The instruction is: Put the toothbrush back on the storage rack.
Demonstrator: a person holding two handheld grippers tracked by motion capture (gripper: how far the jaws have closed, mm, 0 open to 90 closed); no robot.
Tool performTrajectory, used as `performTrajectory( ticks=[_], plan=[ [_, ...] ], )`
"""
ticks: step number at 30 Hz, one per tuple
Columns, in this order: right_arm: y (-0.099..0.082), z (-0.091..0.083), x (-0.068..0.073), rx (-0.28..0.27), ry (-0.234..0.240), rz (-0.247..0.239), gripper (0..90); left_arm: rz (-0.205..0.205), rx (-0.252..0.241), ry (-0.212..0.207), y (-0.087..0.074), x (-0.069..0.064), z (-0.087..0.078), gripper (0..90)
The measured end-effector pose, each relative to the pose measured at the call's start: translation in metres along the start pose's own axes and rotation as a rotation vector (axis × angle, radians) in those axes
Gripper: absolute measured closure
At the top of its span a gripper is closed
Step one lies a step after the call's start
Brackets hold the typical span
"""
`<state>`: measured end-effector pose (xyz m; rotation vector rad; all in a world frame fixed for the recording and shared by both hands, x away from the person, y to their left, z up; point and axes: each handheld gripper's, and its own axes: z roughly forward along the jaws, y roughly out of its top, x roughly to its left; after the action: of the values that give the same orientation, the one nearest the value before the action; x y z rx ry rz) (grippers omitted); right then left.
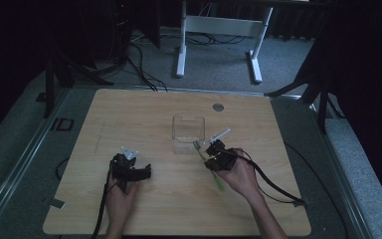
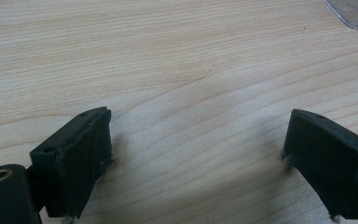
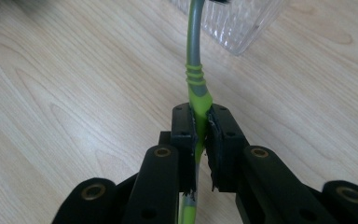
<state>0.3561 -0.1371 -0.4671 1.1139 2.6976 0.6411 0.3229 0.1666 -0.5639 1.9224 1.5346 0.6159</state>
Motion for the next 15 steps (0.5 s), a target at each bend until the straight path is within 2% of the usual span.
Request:
performTrajectory(
  ticks=[15],
  plan=[
    [0.002,-0.012,-0.003,-0.107,0.023,0.029,81.7,0.002,0.0,0.0,0.0,0.0,0.0,7.9]
  ],
)
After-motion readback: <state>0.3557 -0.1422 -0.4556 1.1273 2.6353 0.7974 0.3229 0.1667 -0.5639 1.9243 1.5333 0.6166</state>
